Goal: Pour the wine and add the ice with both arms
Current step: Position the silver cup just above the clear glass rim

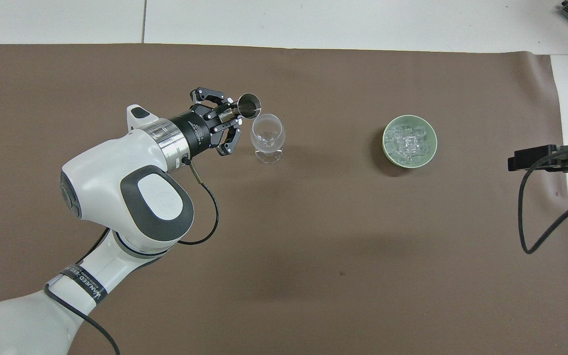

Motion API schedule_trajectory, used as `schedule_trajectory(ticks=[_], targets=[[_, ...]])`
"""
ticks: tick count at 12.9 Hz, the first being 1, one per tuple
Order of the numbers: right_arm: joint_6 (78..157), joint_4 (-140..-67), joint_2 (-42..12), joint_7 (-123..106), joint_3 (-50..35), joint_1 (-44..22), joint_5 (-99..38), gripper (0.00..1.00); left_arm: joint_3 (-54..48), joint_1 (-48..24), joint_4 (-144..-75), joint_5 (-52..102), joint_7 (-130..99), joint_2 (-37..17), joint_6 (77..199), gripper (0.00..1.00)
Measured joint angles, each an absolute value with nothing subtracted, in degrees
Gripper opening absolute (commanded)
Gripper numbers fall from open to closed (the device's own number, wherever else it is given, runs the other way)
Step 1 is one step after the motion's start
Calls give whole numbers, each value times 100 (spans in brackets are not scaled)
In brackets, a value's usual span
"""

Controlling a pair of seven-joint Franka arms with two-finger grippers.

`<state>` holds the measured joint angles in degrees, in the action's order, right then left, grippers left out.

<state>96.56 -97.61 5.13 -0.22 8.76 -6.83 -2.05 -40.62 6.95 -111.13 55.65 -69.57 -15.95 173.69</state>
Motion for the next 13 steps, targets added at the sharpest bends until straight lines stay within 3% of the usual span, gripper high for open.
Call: schedule_trajectory(ticks=[13], targets=[[9656,-9761,513,-22,876,-683,-205,100,-4076,595,-11159,5323,-6434,-1676,17588,0]])
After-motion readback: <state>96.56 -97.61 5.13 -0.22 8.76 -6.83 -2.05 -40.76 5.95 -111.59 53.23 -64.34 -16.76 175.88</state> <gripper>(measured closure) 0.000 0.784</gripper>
